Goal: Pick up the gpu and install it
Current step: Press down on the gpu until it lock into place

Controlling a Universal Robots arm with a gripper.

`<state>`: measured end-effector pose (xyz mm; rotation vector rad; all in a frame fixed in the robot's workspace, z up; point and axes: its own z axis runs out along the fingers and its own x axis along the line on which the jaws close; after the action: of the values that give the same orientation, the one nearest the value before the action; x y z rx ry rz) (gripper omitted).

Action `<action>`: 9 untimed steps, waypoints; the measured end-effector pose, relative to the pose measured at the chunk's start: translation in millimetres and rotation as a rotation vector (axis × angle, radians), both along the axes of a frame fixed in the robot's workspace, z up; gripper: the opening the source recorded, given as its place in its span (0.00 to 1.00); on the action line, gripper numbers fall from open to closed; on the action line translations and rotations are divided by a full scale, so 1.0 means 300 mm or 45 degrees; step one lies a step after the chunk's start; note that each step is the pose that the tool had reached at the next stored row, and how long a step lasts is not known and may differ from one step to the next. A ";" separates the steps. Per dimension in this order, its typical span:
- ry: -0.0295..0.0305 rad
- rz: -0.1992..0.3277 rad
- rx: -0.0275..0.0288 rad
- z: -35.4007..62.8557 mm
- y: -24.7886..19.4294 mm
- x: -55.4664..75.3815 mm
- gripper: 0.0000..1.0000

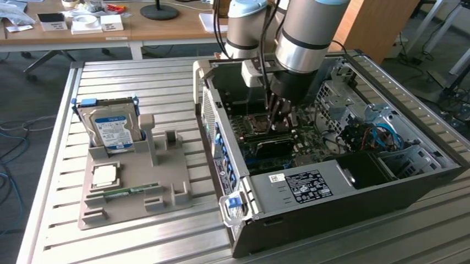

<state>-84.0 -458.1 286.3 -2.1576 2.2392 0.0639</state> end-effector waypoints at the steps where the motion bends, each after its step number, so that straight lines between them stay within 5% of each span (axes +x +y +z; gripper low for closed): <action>1: -0.0007 0.000 0.0001 -0.003 0.000 -0.001 0.11; 9: -0.0026 0.000 -0.0006 -0.025 0.000 -0.001 0.11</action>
<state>-84.3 -458.2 278.8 -2.1571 2.2382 0.0612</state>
